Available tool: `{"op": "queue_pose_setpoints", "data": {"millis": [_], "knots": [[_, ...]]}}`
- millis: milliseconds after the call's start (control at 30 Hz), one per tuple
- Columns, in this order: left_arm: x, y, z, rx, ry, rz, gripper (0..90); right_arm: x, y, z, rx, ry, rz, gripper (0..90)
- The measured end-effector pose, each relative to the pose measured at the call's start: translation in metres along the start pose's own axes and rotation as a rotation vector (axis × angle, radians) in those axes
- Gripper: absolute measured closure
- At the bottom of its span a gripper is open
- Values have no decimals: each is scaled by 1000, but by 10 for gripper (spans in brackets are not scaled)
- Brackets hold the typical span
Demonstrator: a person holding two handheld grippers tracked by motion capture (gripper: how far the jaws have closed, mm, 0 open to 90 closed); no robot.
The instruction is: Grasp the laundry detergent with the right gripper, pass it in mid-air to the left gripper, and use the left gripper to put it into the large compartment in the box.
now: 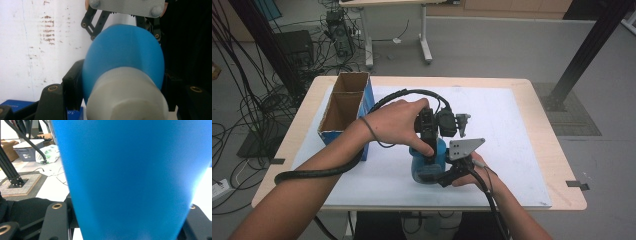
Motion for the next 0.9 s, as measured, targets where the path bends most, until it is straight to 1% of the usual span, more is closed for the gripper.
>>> {"op": "queue_pose_setpoints", "data": {"millis": [900], "knots": [[0, -2, -2, -4, 1, 3, 366, 1, 0, -4, -3, 7, 5, 402]]}}
Point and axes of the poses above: each handheld gripper's, and its own axes: z roughly backward along the jaws, y roughly out of its top, x roughly to its right, the point moved 5 cm from there along -z, roughly forward along the jaws, and after that the axes turned 4 degrees about y, right-handed, at the moved point
